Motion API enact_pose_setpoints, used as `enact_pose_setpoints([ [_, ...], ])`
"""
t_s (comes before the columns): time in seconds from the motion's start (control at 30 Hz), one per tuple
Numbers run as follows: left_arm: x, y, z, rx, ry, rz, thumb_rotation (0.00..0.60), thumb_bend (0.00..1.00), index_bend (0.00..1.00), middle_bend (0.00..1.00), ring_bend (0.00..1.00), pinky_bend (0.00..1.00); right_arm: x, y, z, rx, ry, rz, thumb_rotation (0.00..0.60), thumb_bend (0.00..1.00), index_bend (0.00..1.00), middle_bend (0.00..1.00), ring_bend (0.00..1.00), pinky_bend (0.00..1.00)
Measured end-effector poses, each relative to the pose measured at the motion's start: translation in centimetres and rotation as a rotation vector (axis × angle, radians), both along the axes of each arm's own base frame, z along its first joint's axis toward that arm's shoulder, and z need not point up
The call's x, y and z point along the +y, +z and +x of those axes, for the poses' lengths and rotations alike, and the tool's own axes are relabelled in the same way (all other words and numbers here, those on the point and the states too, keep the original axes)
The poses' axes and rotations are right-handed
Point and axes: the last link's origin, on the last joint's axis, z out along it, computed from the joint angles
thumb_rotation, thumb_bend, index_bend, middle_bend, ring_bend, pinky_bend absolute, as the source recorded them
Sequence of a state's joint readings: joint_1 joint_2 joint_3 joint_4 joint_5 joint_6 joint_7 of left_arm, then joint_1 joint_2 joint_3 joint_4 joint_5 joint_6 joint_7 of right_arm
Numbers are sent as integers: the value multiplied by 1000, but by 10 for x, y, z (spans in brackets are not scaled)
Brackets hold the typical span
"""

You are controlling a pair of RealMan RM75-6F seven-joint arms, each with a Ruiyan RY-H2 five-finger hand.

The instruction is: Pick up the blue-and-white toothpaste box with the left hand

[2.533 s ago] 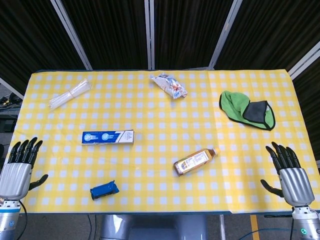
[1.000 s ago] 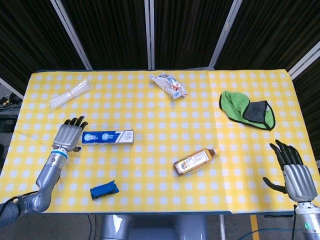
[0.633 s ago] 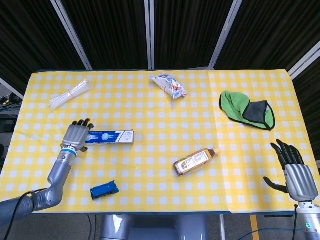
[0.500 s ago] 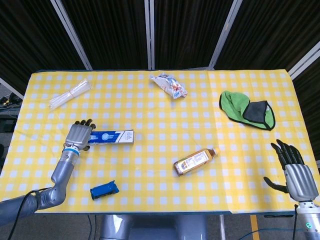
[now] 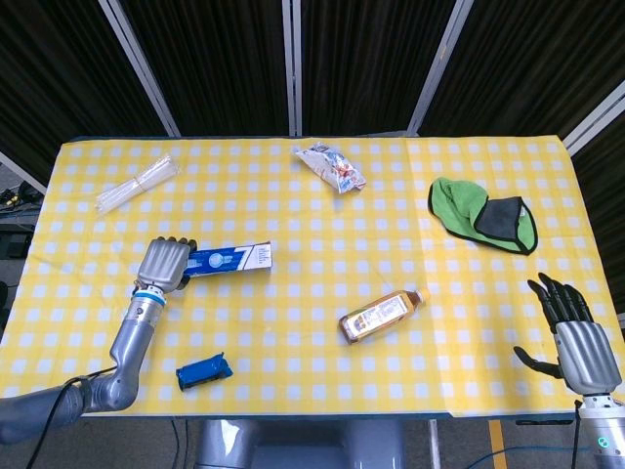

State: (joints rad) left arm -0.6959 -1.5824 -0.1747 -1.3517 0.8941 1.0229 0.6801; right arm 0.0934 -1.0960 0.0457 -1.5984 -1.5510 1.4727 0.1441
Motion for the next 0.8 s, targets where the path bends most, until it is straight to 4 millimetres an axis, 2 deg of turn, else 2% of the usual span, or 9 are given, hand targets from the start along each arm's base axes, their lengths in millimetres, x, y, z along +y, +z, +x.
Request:
enact_pose_setpoints([
  [0.4,-1,46,22,2,-152,80,600,449,558,374,377,395,1,3,2,-12,3,-10,600,84,0,0,0,0],
  [0.8,1,92,64,301,-383,163,600,449,506,308,345,389,2,11,3,-39,9,-27,600,84,0,0,0,0],
])
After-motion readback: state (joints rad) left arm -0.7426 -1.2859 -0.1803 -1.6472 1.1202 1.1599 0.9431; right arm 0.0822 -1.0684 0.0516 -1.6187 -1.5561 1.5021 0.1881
